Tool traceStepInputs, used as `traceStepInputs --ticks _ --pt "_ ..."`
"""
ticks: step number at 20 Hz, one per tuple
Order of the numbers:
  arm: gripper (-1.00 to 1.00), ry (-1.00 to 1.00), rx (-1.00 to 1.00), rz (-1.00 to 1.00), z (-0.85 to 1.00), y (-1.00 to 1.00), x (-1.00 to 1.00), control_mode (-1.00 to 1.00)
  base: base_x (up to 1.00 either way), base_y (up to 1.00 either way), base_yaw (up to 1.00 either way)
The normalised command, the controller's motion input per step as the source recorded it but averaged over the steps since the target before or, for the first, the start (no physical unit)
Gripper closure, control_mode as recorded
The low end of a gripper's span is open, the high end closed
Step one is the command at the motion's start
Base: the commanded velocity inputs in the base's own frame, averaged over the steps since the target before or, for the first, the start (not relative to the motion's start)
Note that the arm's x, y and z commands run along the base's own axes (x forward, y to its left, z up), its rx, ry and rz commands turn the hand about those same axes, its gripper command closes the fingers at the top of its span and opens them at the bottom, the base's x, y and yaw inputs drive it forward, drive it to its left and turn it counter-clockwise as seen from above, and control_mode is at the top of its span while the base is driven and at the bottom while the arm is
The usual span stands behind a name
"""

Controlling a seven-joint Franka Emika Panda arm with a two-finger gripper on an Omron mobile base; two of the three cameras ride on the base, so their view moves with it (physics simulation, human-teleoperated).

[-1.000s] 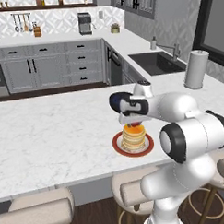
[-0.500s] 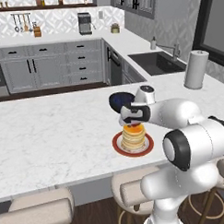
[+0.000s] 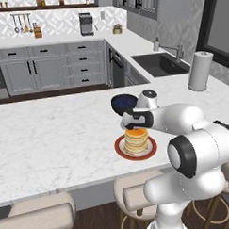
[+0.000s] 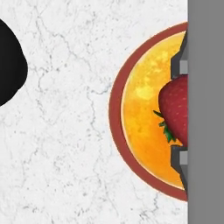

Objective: Take the strawberry from the fridge and place it on top of the pancake, located on the dining counter.

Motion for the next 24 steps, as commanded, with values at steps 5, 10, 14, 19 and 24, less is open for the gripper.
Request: traceStepInputs --ticks 5,10,14,19,24 --pt "-1.0 -0.09 0.0 -0.01 -0.28 0.0 -0.18 -1.0 0.0 0.0 0.0" --pt "-1.0 -0.13 0.0 -0.02 -0.23 0.01 -0.35 -1.0 0.0 0.0 0.0" --pt "-1.0 -0.13 0.0 -0.03 -0.1 0.0 -0.31 -1.0 0.0 0.0 0.0" --pt "-1.0 -0.12 0.0 -0.01 0.16 0.0 -0.38 -1.0 0.0 0.0 0.0" --pt "-1.0 -0.15 0.0 -0.01 0.5 0.0 -0.46 -1.0 0.0 0.0 0.0"
